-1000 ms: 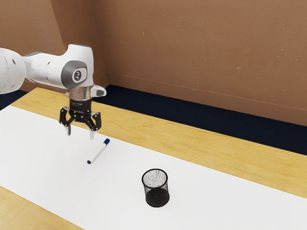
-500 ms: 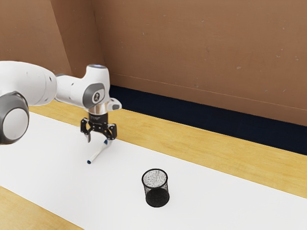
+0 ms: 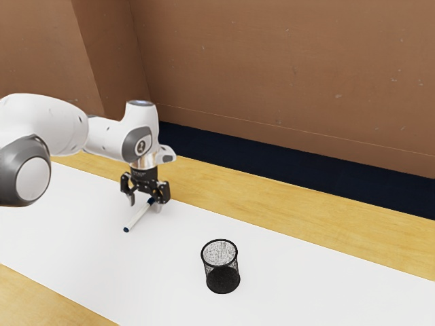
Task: Put the marker into the pen holder.
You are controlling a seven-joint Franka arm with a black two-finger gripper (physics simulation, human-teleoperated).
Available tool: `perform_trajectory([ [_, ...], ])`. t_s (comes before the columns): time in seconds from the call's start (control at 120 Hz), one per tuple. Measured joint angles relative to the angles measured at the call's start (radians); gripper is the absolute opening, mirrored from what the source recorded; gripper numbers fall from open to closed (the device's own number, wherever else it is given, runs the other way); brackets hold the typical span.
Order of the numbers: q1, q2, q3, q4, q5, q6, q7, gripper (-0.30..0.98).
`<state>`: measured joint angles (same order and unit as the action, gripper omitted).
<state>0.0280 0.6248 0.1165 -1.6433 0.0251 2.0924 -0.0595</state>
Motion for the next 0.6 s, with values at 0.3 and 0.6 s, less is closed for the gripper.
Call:
perform_trajectory([
  [0.3,0.003,0.025,0.006,0.042,-0.013,0.021,0.037,0.68],
  [0.6,0.010,0.035,0.007,0.042,-0.031,0.027,0.062,0.64],
])
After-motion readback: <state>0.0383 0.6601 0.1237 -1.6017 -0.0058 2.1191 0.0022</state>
